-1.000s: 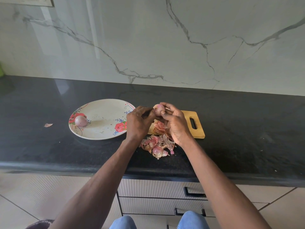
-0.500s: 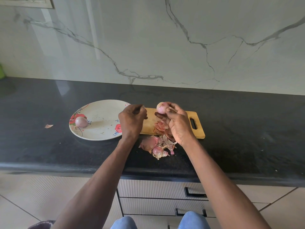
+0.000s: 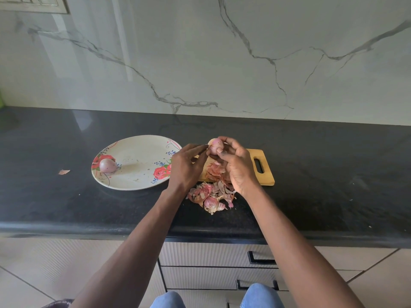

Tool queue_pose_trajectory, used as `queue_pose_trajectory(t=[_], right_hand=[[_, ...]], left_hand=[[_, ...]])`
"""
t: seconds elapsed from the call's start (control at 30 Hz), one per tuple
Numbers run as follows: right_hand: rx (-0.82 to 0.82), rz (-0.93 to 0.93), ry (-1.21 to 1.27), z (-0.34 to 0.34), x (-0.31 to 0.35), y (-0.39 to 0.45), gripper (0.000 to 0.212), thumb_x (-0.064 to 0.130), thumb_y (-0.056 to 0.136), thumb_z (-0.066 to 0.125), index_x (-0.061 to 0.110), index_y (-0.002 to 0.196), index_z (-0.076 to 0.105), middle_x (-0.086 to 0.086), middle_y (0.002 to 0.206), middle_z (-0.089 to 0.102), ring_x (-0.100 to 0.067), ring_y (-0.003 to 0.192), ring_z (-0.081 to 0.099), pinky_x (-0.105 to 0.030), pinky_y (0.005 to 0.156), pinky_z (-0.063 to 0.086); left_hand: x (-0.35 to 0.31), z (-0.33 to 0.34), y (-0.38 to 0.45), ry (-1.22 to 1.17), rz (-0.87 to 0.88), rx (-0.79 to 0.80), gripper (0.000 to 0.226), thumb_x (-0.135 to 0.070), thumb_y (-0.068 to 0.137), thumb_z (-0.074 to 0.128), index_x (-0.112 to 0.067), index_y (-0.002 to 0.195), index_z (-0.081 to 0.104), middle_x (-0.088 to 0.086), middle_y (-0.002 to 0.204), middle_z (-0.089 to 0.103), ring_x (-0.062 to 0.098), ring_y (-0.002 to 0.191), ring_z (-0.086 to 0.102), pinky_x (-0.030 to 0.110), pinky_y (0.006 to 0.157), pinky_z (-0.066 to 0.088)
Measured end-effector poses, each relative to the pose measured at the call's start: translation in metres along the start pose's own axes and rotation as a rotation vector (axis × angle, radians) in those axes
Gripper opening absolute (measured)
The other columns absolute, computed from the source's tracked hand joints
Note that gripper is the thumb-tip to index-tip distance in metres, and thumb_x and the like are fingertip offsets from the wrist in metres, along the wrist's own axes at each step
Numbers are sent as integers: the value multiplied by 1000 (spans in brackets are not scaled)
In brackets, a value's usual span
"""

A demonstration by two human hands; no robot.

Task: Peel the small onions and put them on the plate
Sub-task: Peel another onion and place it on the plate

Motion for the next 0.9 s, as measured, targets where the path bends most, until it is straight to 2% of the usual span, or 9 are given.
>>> queue_pose_trajectory(t=[0.07,0.13,0.37,0.5,0.6,0.77,0.9], right_hand=[[-1,-16,-29,0,0,0,33,-4,88,67,16,115,67,-13,115,74,-35,111,68,-55,102,51],[6,-31,-69,1,0,-1,34,-3,88,67,15,117,67,-11,116,73,-34,113,68,-55,102,51],[26,-111,-224,4,3,-6,35,1,88,72,16,119,64,-4,119,71,-18,114,67,-41,101,54],[20,-152,-270,5,2,-6,36,2,85,75,12,118,64,-6,117,72,-18,111,68,-36,97,55],[19,-135,-253,5,2,-7,30,-1,89,70,10,117,64,-6,115,73,-17,109,69,-33,95,56],[50,-84,-199,9,4,-9,28,-6,94,61,1,121,60,-12,116,72,-12,97,72,-21,81,55],[62,-56,-149,9,7,-10,28,-6,95,59,-1,123,59,-14,115,72,-10,92,72,-19,77,54]], left_hand=[[4,0,1,-20,-25,-11,23,-16,94,71,-7,114,75,5,106,73,17,78,71,32,71,60],[7,0,2,-37,-46,-18,21,-14,94,70,-7,113,76,5,103,74,16,73,70,37,69,60],[8,1,-1,-20,-54,-10,17,-8,94,68,-5,108,78,7,97,74,14,74,69,30,69,59],[7,-1,-2,-12,-51,-15,17,-13,94,68,-6,105,79,2,88,72,15,72,68,41,67,59],[4,-2,-2,-12,-43,-21,15,-12,92,70,-6,102,79,1,88,72,14,72,67,40,67,59],[2,-3,-2,24,-22,-40,15,-16,92,72,-7,101,79,5,91,74,14,73,66,37,66,57],[0,-3,-2,36,-4,-72,15,-13,91,71,-5,102,79,7,93,75,15,74,67,37,69,58]])
Point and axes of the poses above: each hand's wrist, its own y-axis towards the middle knuckle, its own z-axis out of the palm, x = y × z, the point moved 4 cm from there along y, towards the middle knuckle
